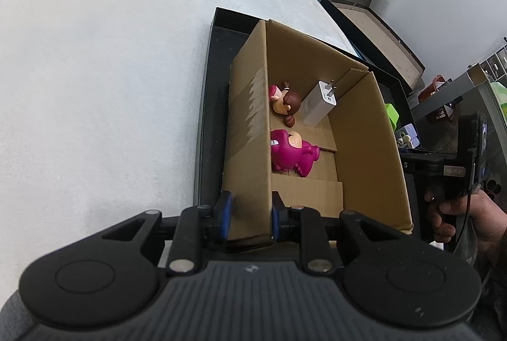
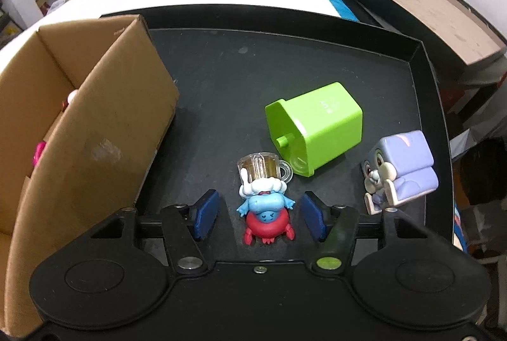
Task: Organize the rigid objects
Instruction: 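Lift the blue-and-red figure with the right gripper and carry it over the box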
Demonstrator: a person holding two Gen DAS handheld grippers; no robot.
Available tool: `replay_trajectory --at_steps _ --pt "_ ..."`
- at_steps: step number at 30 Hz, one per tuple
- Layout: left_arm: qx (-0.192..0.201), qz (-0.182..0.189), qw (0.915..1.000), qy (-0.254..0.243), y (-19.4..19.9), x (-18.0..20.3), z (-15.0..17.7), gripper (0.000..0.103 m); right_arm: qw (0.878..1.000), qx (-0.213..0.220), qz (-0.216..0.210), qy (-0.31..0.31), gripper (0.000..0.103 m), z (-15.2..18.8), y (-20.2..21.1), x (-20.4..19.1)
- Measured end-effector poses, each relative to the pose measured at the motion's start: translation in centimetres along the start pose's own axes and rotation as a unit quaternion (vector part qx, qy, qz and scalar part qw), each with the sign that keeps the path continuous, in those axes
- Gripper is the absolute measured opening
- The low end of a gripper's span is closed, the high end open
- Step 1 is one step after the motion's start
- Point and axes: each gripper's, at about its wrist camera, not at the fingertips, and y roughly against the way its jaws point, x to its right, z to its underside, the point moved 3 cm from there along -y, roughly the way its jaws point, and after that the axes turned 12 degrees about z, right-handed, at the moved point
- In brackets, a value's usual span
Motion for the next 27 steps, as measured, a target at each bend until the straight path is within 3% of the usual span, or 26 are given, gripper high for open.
replay_trajectory --at_steps 6,10,18,27 --pt "0.0 0.0 1.0 0.0 0.0 0.0 0.0 0.023 1.0 0.01 -0.001 0.01 0.057 0.2 0.5 -0.6" --pt "0.001 0.0 1.0 0.001 0.0 0.0 0.0 0.023 1.0 0.015 -0.006 0.022 0.039 0.5 0.8 -0.7" --pt "0.003 0.0 1.0 -0.002 0.2 0.3 0.1 0.023 1.0 0.012 -0.005 0.025 0.038 1.4 2.0 -0.7" --pt "0.0 -0.005 1.0 -0.004 0.2 0.5 0.0 0.022 0.999 0.017 -0.025 -0.035 0.038 1.1 4.9 1.1"
